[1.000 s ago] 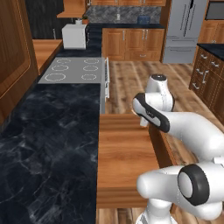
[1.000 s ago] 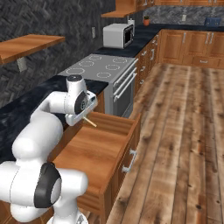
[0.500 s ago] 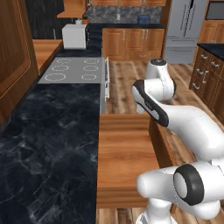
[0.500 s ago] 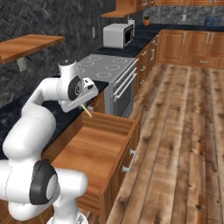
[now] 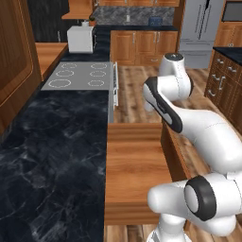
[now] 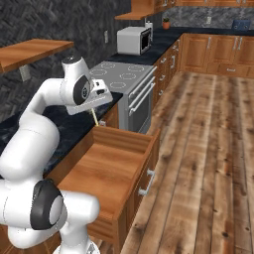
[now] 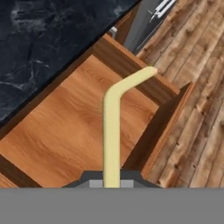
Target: Take a straw from the drawer in front and place it inside the glass cup on the dining counter.
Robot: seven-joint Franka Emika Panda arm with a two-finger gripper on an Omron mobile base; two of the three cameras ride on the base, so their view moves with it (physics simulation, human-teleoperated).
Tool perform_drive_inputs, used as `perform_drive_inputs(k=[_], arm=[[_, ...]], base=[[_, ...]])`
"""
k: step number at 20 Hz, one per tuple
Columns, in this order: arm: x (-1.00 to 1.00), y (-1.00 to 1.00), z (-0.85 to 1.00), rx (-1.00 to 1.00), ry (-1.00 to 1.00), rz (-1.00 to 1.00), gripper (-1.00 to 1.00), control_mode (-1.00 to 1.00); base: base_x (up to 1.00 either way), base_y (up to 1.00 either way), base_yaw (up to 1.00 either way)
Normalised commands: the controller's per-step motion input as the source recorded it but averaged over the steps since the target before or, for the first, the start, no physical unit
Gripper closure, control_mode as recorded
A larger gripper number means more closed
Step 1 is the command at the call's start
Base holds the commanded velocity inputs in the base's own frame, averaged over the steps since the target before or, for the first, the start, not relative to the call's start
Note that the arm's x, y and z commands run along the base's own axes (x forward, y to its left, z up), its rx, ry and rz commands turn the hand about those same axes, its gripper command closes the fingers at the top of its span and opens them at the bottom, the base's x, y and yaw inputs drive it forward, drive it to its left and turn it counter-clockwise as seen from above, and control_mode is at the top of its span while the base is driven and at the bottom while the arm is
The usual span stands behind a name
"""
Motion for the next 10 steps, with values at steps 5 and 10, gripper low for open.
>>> perform_drive_inputs(k=[5,10], arm=[[0.00,-0.04,0.18,0.13,-0.14,-0.27,1.00,-1.00],[0.00,-0.07,0.07,0.13,-0.15,-0.26,1.00,-1.00]], base=[[0.00,0.00,0.00],[0.00,0.00,0.00]])
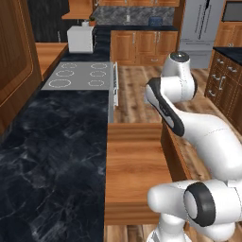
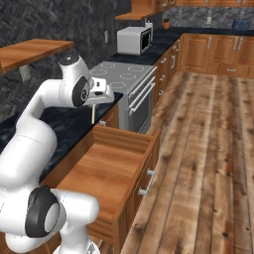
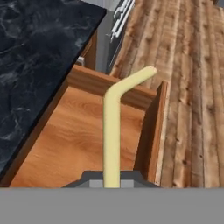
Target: Take a straw from the drawer in front and place it inside the glass cup on the dining counter.
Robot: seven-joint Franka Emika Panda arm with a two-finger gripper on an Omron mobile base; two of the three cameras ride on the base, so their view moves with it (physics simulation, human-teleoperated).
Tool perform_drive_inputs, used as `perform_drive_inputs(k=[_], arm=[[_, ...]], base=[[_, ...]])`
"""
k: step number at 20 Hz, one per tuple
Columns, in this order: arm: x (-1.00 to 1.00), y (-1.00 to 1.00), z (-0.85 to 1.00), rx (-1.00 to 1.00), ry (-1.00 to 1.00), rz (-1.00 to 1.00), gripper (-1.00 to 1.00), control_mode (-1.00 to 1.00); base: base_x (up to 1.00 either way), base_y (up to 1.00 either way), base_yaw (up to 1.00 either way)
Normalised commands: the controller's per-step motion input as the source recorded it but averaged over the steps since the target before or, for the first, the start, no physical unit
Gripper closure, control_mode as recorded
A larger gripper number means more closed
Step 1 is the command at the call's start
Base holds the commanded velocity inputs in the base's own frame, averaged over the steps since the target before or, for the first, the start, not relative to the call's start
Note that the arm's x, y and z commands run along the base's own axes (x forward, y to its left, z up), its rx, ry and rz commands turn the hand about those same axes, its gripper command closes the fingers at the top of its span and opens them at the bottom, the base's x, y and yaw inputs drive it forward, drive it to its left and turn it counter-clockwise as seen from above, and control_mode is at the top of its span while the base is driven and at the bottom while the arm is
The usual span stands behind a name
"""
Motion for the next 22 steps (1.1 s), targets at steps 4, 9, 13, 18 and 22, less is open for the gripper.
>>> perform_drive_inputs(k=[4,9,13,18,22], arm=[[0.00,-0.06,0.06,0.11,-0.16,-0.27,1.00,-1.00],[-0.01,-0.09,0.07,0.09,-0.19,-0.26,1.00,-1.00],[0.00,-0.09,0.00,0.10,-0.13,-0.10,1.00,-1.00],[0.00,-0.14,0.00,0.06,-0.01,0.02,1.00,-1.00],[0.00,-0.14,0.00,0.05,0.00,0.06,1.00,-1.00]], base=[[0.00,0.00,0.00],[0.00,0.00,0.00],[0.00,0.00,0.00],[0.00,0.00,0.00],[0.00,0.00,0.00]])
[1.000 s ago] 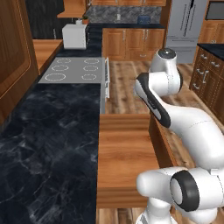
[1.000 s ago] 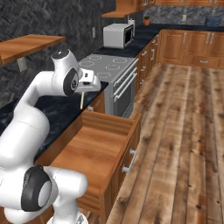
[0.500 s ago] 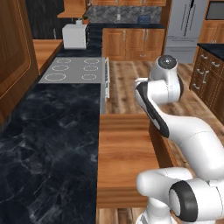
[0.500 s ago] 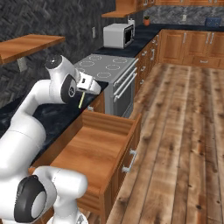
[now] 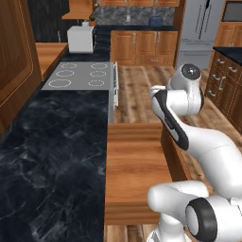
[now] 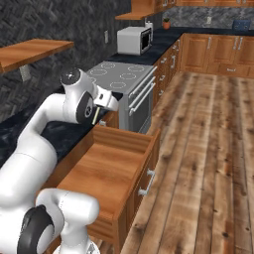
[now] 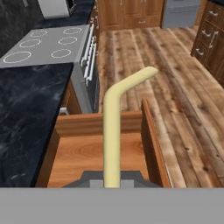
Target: Take a straw from the drawer in front and place it inside the glass cup on the dining counter.
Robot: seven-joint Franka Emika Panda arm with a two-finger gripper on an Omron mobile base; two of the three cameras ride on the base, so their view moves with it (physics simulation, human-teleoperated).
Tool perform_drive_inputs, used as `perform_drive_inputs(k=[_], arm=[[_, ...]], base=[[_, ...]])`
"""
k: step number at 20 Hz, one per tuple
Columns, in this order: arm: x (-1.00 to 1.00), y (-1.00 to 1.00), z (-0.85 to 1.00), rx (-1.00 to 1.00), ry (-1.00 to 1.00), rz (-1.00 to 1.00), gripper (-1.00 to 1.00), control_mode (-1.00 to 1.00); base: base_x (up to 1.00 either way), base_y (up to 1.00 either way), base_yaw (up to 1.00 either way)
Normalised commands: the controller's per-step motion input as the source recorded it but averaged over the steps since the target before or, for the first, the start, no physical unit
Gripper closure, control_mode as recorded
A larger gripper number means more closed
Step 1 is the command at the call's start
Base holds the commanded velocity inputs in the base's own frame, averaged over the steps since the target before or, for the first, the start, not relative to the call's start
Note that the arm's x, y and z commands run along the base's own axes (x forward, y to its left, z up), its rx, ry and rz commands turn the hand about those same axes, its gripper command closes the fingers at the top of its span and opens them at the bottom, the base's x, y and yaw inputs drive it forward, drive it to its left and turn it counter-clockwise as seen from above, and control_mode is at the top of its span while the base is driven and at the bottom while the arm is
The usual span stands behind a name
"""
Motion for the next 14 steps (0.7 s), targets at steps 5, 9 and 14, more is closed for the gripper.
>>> perform_drive_inputs(k=[5,9,14], arm=[[-0.08,-0.04,0.00,0.02,0.00,0.03,1.00,-1.00],[-0.20,0.00,0.00,0.00,-0.03,0.03,1.00,-1.00],[-0.21,0.00,0.00,0.00,-0.08,0.03,1.00,-1.00]], base=[[0.00,0.00,0.00],[0.00,0.00,0.00],[0.00,0.00,0.00]])
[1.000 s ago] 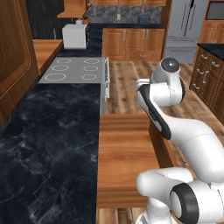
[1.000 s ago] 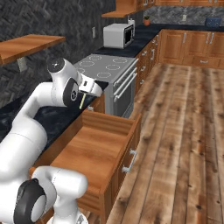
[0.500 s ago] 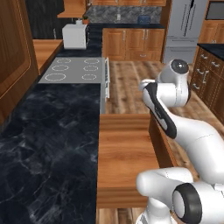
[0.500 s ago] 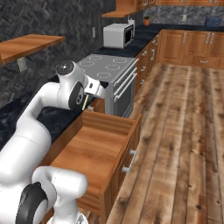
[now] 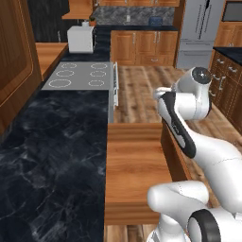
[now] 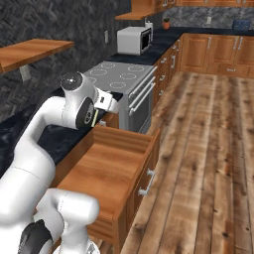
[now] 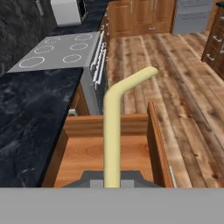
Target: Take a straw from the drawer in front and place it inside the glass cup on the dining counter.
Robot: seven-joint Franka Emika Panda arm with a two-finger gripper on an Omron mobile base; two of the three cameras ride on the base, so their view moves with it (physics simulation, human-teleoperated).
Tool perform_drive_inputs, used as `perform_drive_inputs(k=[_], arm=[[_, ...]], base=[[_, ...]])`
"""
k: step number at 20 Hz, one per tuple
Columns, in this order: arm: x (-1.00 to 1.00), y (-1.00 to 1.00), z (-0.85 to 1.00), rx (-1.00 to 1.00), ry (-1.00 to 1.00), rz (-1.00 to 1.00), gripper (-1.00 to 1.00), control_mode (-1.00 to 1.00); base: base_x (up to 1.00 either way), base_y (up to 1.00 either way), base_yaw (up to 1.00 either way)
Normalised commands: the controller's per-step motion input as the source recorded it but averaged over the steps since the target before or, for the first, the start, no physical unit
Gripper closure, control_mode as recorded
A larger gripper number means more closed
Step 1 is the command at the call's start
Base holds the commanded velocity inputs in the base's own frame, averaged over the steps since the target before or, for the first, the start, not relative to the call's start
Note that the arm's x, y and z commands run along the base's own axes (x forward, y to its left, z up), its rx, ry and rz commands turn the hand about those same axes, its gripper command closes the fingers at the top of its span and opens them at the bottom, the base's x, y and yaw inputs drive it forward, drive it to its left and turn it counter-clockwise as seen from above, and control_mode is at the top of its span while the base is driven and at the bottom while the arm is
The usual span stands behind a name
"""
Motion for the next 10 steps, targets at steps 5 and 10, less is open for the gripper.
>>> perform_drive_inputs(k=[5,10], arm=[[-0.21,0.00,0.00,0.00,-0.17,0.04,1.00,-1.00],[-0.15,0.00,0.00,0.00,-0.18,0.05,1.00,-1.00]], base=[[0.00,0.00,0.00],[0.00,0.00,0.00]])
